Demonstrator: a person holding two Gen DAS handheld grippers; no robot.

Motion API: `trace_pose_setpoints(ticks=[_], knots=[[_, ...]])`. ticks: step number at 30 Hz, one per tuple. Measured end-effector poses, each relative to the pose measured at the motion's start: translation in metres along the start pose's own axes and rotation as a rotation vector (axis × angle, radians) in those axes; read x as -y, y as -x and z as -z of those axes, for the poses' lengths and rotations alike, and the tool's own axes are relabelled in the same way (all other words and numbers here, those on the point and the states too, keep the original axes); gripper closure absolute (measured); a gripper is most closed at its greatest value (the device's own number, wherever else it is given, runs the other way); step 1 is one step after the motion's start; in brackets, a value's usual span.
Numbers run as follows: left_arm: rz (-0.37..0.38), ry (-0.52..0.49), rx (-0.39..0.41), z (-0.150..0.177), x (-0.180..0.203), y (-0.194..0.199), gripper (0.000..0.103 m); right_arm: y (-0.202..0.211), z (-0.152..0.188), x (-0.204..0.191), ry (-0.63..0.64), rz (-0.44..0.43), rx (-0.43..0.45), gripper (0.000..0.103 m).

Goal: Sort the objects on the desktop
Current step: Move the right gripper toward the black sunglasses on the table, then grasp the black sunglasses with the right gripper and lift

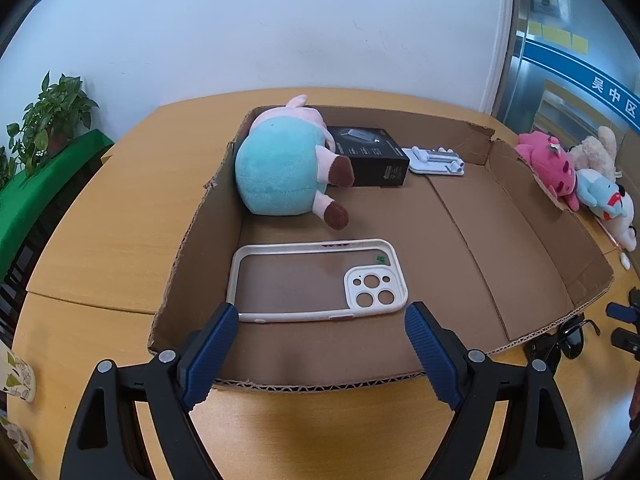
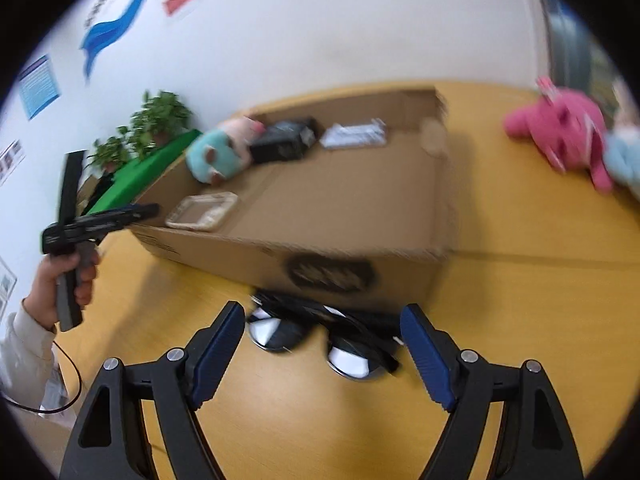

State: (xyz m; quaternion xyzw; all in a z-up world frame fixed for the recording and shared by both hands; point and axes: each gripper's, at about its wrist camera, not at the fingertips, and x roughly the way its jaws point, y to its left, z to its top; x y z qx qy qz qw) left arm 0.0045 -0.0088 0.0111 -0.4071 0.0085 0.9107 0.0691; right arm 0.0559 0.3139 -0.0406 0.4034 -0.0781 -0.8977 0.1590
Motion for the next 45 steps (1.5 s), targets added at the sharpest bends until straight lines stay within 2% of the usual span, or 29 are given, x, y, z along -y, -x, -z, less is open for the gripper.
trace_pose_setpoints(ticks=[2, 7, 9, 11, 14, 15, 17, 19, 22, 24, 27, 32, 35, 37, 39, 43, 45], knots=[[0.009, -0.002, -0.01, -0.001, -0.001, 0.0, 0.018, -0.007, 0.004, 0.013, 0.004, 0.022, -0.029, 0.023], [0.006, 0.045, 0.023, -0.008, -0.011, 0.013, 0.018, -0.038, -0.001, 0.022, 0.013, -0.085, -0.092, 0.023], [0.005, 0.057, 0.051, -0.009, -0.014, 0.024, 0.018, -0.047, 0.003, 0.02, 0.019, -0.103, -0.12, 0.022], [0.011, 0.061, 0.07, -0.008, -0.015, 0.033, 0.018, -0.054, 0.009, 0.008, 0.046, -0.126, -0.157, 0.022], [0.026, 0.045, 0.09, -0.002, -0.014, 0.046, 0.018, -0.052, 0.024, -0.015, 0.08, -0.221, -0.206, 0.022], [0.034, 0.04, 0.092, -0.001, -0.013, 0.049, 0.018, -0.047, 0.032, -0.032, 0.125, -0.264, -0.225, 0.022], [0.069, 0.032, 0.083, 0.003, -0.009, 0.052, 0.018, -0.036, 0.036, -0.047, 0.178, -0.281, -0.202, 0.022], [0.157, 0.047, 0.059, 0.008, -0.003, 0.052, 0.018, -0.028, 0.032, -0.049, 0.19, -0.247, -0.139, 0.022], [0.205, 0.013, 0.05, 0.014, 0.014, 0.051, 0.018, -0.032, 0.017, -0.038, 0.148, -0.154, -0.075, 0.022], [0.211, -0.004, 0.041, 0.018, 0.024, 0.05, 0.018, -0.041, 0.008, -0.029, 0.119, -0.138, -0.057, 0.022], [0.242, 0.0, 0.016, 0.024, 0.032, 0.046, 0.018, -0.062, 0.004, -0.018, 0.075, -0.135, -0.093, 0.022], [0.25, -0.01, -0.01, 0.035, 0.036, 0.041, 0.018, -0.072, 0.017, -0.028, 0.088, -0.205, -0.151, 0.021], [0.267, 0.018, -0.031, 0.041, 0.032, 0.036, 0.018, -0.059, 0.032, -0.046, 0.093, -0.325, -0.203, 0.021], [0.296, 0.04, -0.042, 0.044, 0.029, 0.033, 0.018, -0.045, 0.045, -0.067, 0.154, -0.428, -0.24, 0.021], [0.334, 0.06, -0.056, 0.046, 0.028, 0.03, 0.018, -0.036, 0.049, -0.074, 0.193, -0.404, -0.229, 0.021], [0.381, 0.085, -0.085, 0.049, 0.035, 0.021, 0.018, -0.037, 0.037, -0.07, 0.211, -0.236, -0.183, 0.021], [0.423, 0.097, -0.101, 0.049, 0.042, 0.017, 0.018, -0.045, 0.031, -0.078, 0.21, -0.231, -0.169, 0.021]])
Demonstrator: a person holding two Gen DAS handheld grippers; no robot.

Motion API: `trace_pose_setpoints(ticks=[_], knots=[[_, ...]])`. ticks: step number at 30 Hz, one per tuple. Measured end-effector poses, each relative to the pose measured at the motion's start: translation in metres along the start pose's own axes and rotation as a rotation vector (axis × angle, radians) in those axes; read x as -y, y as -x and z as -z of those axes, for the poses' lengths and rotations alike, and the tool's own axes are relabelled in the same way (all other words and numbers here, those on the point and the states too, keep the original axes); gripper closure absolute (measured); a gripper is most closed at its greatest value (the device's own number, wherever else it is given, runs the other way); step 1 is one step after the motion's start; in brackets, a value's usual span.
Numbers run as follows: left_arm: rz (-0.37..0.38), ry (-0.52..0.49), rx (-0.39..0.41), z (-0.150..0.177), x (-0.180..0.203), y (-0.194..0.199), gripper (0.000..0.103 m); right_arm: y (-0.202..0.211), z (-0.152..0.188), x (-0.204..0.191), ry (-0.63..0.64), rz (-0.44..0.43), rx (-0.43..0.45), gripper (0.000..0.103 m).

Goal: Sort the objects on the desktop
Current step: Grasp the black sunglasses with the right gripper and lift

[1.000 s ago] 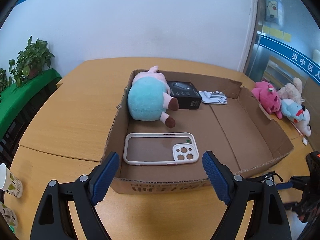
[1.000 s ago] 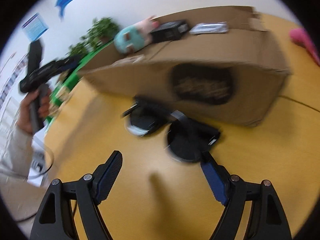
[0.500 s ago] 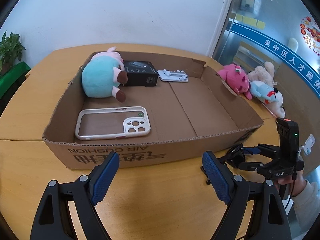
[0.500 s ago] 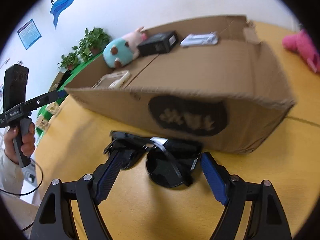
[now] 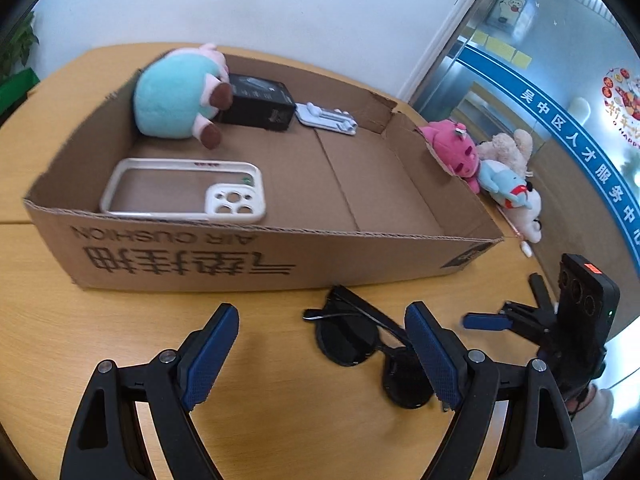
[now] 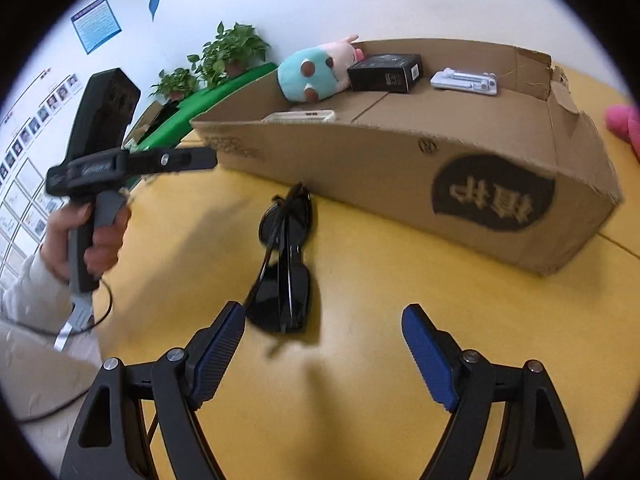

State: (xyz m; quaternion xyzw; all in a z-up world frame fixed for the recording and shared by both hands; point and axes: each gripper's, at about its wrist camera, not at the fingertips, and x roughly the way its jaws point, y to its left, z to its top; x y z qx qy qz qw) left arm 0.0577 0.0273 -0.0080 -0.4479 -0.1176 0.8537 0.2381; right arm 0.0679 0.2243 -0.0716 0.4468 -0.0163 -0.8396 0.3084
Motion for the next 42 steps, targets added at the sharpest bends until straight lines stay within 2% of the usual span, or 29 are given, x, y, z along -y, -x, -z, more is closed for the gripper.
trace_pose_setpoints(ticks=[2, 6, 8, 11, 14, 16, 18, 21, 27, 30, 36, 42], knots=[[0.044, 0.014, -0.017, 0.002, 0.004, -0.007, 0.02, -0.007, 0.0, -0.017, 0.029, -0.011, 0.006, 0.021], [0.111, 0.046, -0.072, 0.006, 0.011, -0.026, 0.034, -0.032, 0.004, -0.033, 0.055, 0.013, -0.024, 0.021], [0.146, 0.056, -0.088, 0.01, 0.016, -0.034, 0.037, -0.039, 0.011, -0.036, 0.056, 0.066, -0.041, 0.021], [0.207, 0.045, -0.119, 0.016, 0.027, -0.047, 0.049, -0.039, 0.016, -0.044, 0.064, 0.138, -0.019, 0.025], [0.229, 0.042, -0.154, 0.021, 0.036, -0.061, 0.065, -0.038, 0.022, -0.049, 0.069, 0.21, -0.003, 0.04], [0.231, 0.043, -0.163, 0.023, 0.038, -0.066, 0.075, -0.039, 0.024, -0.052, 0.068, 0.24, 0.01, 0.059], [0.227, 0.054, -0.162, 0.024, 0.037, -0.069, 0.08, -0.038, 0.024, -0.054, 0.064, 0.261, 0.015, 0.066], [0.225, 0.069, -0.152, 0.025, 0.036, -0.068, 0.083, -0.039, 0.023, -0.058, 0.063, 0.272, 0.016, 0.071], [0.205, -0.022, -0.109, 0.019, 0.054, -0.047, 0.09, -0.035, 0.018, -0.059, 0.022, 0.237, 0.042, 0.075], [0.192, -0.087, -0.089, 0.01, 0.07, -0.035, 0.096, -0.024, 0.012, -0.064, 0.006, 0.205, 0.088, 0.084], [0.21, -0.171, -0.031, -0.017, 0.092, -0.009, 0.096, 0.009, -0.008, -0.065, -0.031, 0.171, 0.204, 0.086], [0.243, -0.253, 0.026, -0.054, 0.114, 0.014, 0.096, 0.046, -0.036, -0.065, -0.013, 0.196, 0.318, 0.089]])
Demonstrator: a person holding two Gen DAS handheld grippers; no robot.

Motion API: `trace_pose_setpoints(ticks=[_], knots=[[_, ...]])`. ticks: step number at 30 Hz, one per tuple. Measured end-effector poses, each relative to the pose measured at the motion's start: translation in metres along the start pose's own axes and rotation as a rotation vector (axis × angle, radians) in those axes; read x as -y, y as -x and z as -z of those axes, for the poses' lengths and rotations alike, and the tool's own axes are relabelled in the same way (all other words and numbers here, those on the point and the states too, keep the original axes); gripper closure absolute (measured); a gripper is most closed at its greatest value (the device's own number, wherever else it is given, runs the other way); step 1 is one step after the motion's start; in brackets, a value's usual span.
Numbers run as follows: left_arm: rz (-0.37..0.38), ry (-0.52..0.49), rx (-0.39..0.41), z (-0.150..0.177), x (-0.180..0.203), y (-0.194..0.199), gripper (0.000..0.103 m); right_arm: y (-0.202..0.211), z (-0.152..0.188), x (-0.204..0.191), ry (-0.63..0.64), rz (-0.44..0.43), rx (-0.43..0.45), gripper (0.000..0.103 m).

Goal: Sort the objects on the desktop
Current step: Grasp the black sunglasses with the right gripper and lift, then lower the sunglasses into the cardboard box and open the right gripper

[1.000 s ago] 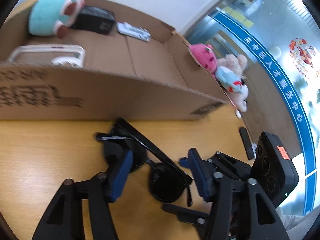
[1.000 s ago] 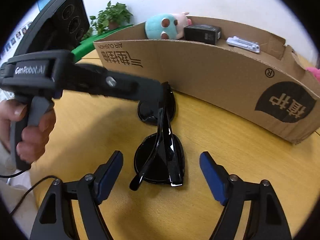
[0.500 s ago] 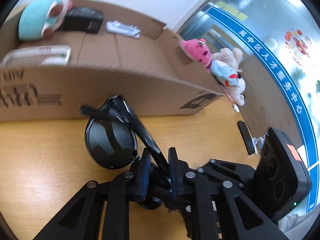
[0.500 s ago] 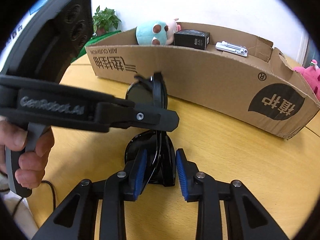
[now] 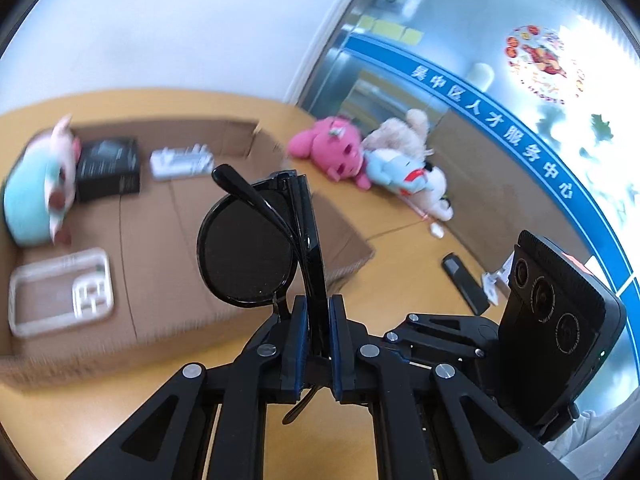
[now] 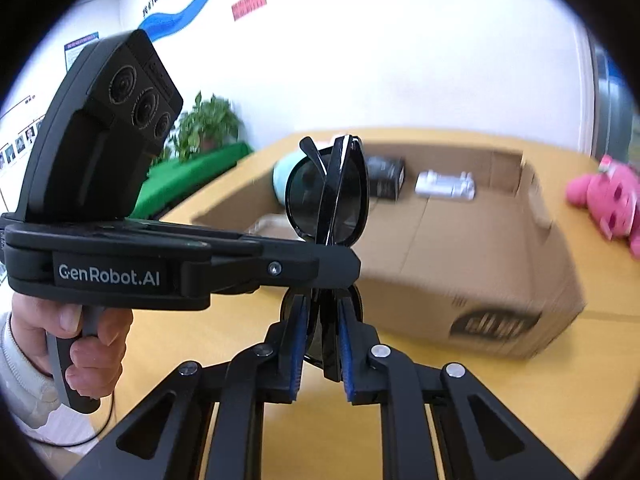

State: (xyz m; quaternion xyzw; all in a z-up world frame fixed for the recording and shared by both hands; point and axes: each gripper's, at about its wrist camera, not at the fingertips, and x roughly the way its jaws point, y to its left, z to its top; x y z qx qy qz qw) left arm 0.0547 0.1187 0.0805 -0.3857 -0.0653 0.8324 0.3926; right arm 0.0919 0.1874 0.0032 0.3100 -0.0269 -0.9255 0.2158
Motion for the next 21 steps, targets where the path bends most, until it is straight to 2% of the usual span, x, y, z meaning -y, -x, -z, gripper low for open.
trace_pose_setpoints(ticks=[7, 11, 16, 21], knots=[[-0.018, -0.138, 0.078, -0.074, 0.021, 0.023, 0.096, 0.021, -0.065, 0.009, 0.036, 0.017, 0.148, 0.089], [-0.028, -0.166, 0.1, -0.11, 0.02, 0.028, 0.096, 0.02, -0.104, 0.019, 0.052, 0.013, 0.193, 0.089], [-0.012, -0.122, 0.103, -0.15, -0.007, 0.021, 0.096, 0.005, -0.141, 0.035, 0.039, -0.015, 0.183, 0.089], [-0.002, -0.053, 0.048, -0.172, -0.047, -0.004, 0.096, -0.032, -0.169, 0.055, 0.006, -0.047, 0.105, 0.089]])
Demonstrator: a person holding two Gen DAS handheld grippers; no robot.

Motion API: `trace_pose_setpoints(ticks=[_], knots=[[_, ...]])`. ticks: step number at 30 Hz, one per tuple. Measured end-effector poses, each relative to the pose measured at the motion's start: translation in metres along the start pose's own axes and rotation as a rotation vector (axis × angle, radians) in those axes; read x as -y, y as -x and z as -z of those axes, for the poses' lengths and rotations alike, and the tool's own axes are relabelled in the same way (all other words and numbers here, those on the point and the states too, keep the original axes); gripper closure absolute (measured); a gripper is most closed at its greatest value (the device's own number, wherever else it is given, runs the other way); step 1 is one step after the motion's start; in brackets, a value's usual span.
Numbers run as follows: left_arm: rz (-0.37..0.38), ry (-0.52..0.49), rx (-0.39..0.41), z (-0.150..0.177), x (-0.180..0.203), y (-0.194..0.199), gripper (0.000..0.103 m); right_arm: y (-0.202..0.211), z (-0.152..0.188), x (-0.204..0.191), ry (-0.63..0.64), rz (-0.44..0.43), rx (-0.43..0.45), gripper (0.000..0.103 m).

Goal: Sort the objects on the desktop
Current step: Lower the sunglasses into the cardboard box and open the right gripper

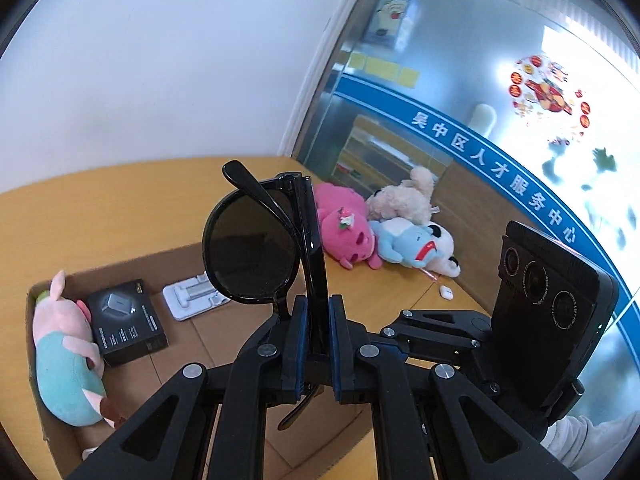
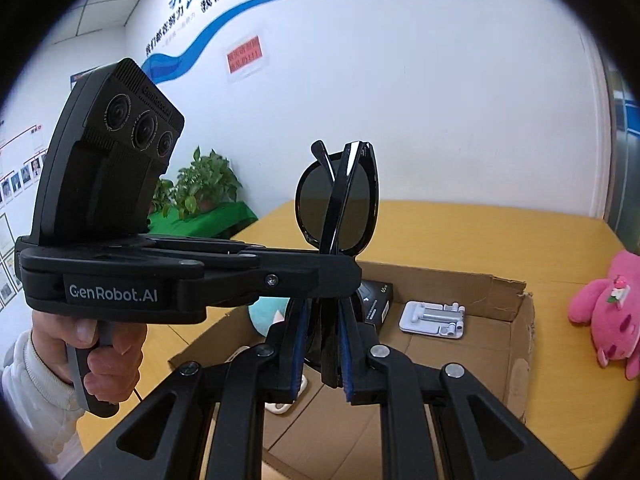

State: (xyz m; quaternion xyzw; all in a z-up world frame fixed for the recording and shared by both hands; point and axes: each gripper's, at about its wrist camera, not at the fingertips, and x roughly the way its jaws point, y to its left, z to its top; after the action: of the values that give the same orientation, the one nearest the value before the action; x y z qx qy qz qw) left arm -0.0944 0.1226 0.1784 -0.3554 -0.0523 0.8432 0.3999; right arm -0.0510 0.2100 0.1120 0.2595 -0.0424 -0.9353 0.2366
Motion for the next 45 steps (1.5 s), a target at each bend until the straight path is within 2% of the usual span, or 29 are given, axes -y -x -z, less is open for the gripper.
trace_pose_setpoints(ticks=[6, 12, 16, 21, 28, 40, 43, 44, 45], knots=[[0.005, 0.179, -0.138, 0.011, -0.076, -0.054, 0.097, -0.07, 0.004, 0.028, -0.063, -0.026, -0.147, 0.09], [0.009, 0.354, -0.269, 0.049, -0.144, -0.107, 0.097, -0.146, 0.039, 0.047, -0.167, -0.065, -0.378, 0.09], [0.018, 0.446, -0.333, 0.073, -0.171, -0.129, 0.097, -0.177, 0.071, 0.054, -0.245, -0.085, -0.529, 0.09], [0.025, 0.468, -0.388, 0.088, -0.182, -0.145, 0.097, -0.202, 0.088, 0.067, -0.333, -0.107, -0.641, 0.09], [0.023, 0.478, -0.42, 0.089, -0.178, -0.154, 0.097, -0.208, 0.107, 0.075, -0.429, -0.133, -0.677, 0.09], [0.018, 0.511, -0.468, 0.105, -0.172, -0.157, 0.096, -0.192, 0.133, 0.061, -0.46, -0.134, -0.724, 0.089], [-0.008, 0.51, -0.468, 0.101, -0.169, -0.153, 0.082, -0.188, 0.133, 0.055, -0.442, -0.11, -0.717, 0.087], [-0.012, 0.506, -0.459, 0.099, -0.168, -0.15, 0.071, -0.186, 0.133, 0.052, -0.43, -0.097, -0.712, 0.086], [-0.025, 0.487, -0.439, 0.096, -0.164, -0.143, 0.066, -0.184, 0.133, 0.051, -0.425, -0.091, -0.706, 0.08]])
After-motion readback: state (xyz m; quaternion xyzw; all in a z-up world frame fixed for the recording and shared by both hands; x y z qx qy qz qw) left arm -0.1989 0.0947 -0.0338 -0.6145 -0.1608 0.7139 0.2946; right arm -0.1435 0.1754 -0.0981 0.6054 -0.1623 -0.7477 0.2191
